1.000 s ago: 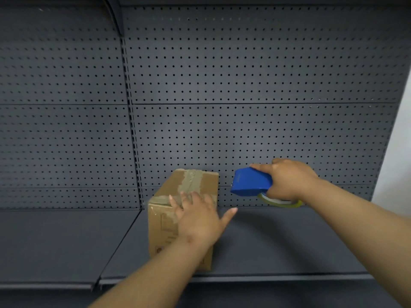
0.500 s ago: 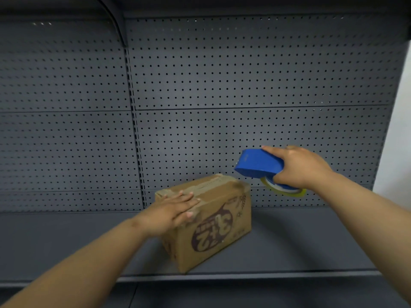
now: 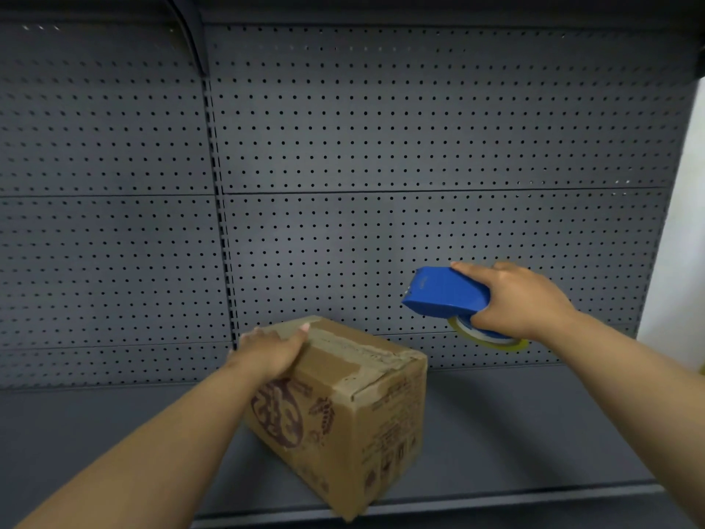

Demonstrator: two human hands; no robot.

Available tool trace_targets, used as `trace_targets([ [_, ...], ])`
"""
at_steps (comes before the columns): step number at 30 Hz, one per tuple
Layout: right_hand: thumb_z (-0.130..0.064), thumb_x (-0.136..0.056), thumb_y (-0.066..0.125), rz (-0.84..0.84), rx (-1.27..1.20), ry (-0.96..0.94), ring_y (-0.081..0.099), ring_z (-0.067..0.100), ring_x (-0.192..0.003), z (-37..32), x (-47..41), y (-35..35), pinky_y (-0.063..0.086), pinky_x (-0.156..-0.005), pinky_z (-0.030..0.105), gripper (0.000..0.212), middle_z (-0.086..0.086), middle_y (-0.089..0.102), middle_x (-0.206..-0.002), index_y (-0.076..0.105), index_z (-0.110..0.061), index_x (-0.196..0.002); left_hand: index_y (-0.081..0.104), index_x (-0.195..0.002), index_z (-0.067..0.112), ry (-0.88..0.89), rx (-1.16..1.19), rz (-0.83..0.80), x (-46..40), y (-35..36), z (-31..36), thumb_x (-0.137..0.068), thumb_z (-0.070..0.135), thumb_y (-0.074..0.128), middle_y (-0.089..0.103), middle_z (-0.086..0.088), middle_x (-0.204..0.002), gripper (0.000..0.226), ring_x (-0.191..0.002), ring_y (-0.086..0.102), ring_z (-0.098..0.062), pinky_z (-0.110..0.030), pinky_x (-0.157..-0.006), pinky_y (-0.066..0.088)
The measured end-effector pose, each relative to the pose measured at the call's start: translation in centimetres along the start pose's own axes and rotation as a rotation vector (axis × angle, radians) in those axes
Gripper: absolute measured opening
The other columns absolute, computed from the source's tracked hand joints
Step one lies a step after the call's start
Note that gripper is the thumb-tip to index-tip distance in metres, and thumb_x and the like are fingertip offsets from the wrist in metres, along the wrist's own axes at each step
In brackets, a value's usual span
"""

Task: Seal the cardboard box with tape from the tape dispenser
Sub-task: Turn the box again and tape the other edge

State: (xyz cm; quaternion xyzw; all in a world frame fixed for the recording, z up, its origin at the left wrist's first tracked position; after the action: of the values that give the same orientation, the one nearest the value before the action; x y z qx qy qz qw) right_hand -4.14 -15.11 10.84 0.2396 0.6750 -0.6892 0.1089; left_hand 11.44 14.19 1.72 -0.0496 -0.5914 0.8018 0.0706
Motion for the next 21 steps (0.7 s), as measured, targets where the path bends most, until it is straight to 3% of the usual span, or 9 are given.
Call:
trace_targets([
  [1,-0.042,-0.074,0.058,0.001,0.002,-0.004,0.043,0.017,-0.086,-0.1,-0.2,0.1,0.043,-0.067,0.031,0.075,-0.002,0.044,-0.094,0.019,-0.047,-0.138,0.028,-0.144,0.012,0.005,0.043,-0.014,-0.6,0.3,0.1,-0.059,0.09,-0.001,0.014,-0.015,-0.156,0.119,-0.143,0.006,-0.034,-0.052,-0.115,0.009],
  [3,-0.042,-0.075,0.058,0.004,0.004,-0.015,0.043,0.016,-0.086,-0.3,-0.7,0.4,0.04,-0.066,0.03,0.075,-0.002,0.045,-0.093,0.019,-0.046,-0.139,0.016,-0.147,0.013,0.029,0.148,-0.056,-1.0,0.9,0.5,-0.078,0.076,0.021,-0.002,-0.011,-0.158,0.094,-0.143,-0.01,-0.032,-0.05,-0.115,0.004],
  [6,-0.045,-0.074,0.058,0.014,0.0,-0.027,0.044,0.016,-0.086,-0.5,-1.5,1.0,0.039,-0.065,0.03,0.075,-0.003,0.044,-0.092,0.019,-0.046,-0.139,0.011,-0.148,0.015,0.133,0.271,-0.09,-2.2,1.3,0.7,-0.085,0.064,0.037,-0.009,-0.004,-0.158,0.084,-0.142,-0.016,-0.028,-0.049,-0.114,0.002],
  [11,-0.048,-0.073,0.061,0.044,-0.047,-0.091,0.041,0.014,-0.088,-1.4,-2.8,1.9,0.036,-0.067,0.028,0.075,-0.003,0.047,-0.093,0.022,-0.048,-0.137,0.013,-0.148,0.019,0.273,0.363,-0.141,-4.5,1.3,0.7,-0.086,0.059,0.044,-0.007,0.001,-0.158,0.08,-0.143,-0.014,-0.021,-0.045,-0.115,0.001],
  [17,-0.036,-0.072,0.063,0.012,-0.128,-0.199,0.042,0.012,-0.088,-3.3,-4.2,3.3,0.04,-0.066,0.026,0.08,-0.007,0.043,-0.089,0.016,-0.056,-0.134,0.016,-0.147,0.026,0.415,0.422,-0.256,-6.9,1.9,0.6,-0.087,0.054,0.045,-0.005,0.012,-0.157,0.072,-0.142,-0.013,-0.011,-0.042,-0.115,0.0],
  [21,-0.045,-0.07,0.065,0.017,-0.178,-0.283,0.042,0.012,-0.085,-4.6,-5.0,3.8,0.041,-0.068,0.028,0.081,-0.004,0.044,-0.09,0.015,-0.058,-0.133,0.02,-0.146,0.028,0.488,0.475,-0.271,-8.1,2.2,1.2,-0.089,0.048,0.046,-0.002,0.014,-0.156,0.065,-0.141,-0.012,-0.007,-0.039,-0.115,0.0],
])
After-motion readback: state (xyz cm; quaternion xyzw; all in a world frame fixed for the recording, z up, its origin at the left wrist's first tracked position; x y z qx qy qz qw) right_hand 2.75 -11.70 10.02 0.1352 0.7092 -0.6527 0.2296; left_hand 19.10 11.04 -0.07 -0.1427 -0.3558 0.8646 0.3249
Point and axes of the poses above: each hand's wrist, its own x-axis away from the middle knuckle, its own y-axis out of the palm, z = x × y, the point moved 3 cm from there along -x, towards the middle knuckle
